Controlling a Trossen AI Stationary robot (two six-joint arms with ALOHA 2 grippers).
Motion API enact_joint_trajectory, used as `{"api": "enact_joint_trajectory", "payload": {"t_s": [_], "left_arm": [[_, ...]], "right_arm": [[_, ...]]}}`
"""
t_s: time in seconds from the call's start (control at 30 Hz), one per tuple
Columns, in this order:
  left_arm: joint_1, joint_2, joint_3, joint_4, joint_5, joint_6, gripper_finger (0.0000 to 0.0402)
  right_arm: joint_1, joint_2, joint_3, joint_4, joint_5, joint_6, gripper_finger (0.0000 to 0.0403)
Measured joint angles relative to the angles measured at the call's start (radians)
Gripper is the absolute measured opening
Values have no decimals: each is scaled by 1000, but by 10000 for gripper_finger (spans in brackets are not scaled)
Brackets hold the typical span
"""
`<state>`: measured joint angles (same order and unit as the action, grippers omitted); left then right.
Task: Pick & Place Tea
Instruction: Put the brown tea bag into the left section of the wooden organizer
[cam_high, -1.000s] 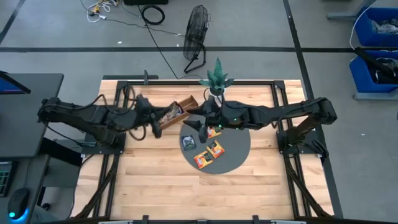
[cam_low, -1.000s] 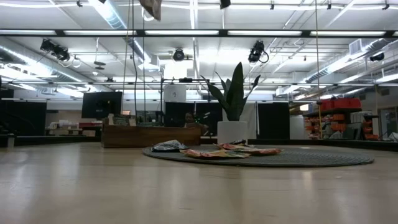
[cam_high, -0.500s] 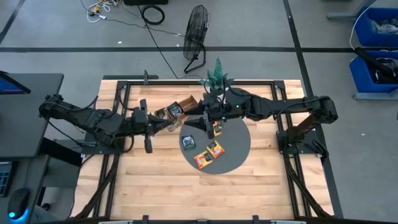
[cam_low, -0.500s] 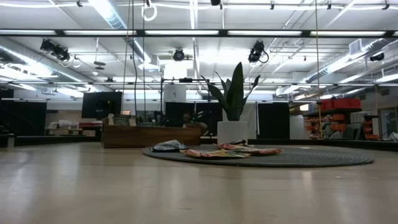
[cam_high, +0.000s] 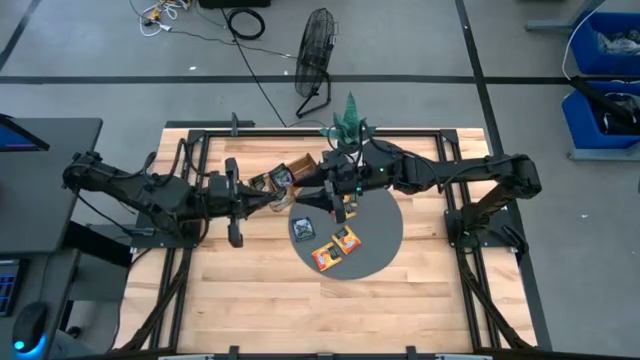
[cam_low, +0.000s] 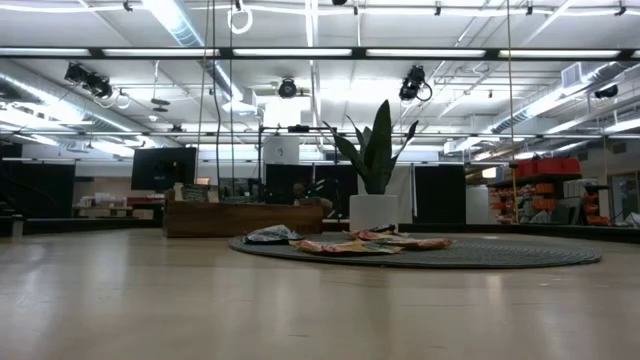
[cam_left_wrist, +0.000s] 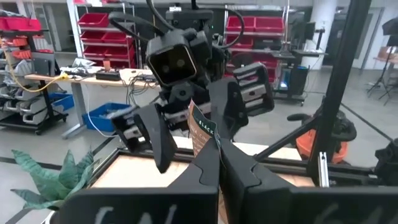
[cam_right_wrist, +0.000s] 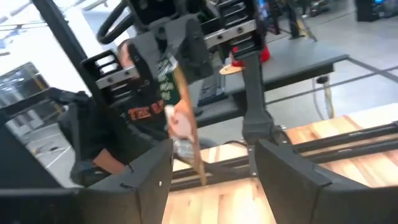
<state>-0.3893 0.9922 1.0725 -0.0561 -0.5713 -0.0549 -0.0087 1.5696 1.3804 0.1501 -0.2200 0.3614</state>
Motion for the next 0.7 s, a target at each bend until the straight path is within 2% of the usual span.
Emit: {"api": "enact_joint_trajectory", "payload": {"t_s": [0.33, 0.43, 0.57, 0.7], "left_arm": [[38, 84, 0, 72, 67, 15, 2], [49, 95, 0, 88, 66, 16, 2], [58, 94, 0, 100, 53, 26, 2], [63, 94, 0, 99, 50, 30, 2]], "right_arm": [[6, 0, 0, 17, -36, 5, 230], [6, 0, 0, 11, -53, 7, 216], [6, 0, 0, -6, -78, 8, 162], [6, 0, 0, -10, -87, -12, 64]]}}
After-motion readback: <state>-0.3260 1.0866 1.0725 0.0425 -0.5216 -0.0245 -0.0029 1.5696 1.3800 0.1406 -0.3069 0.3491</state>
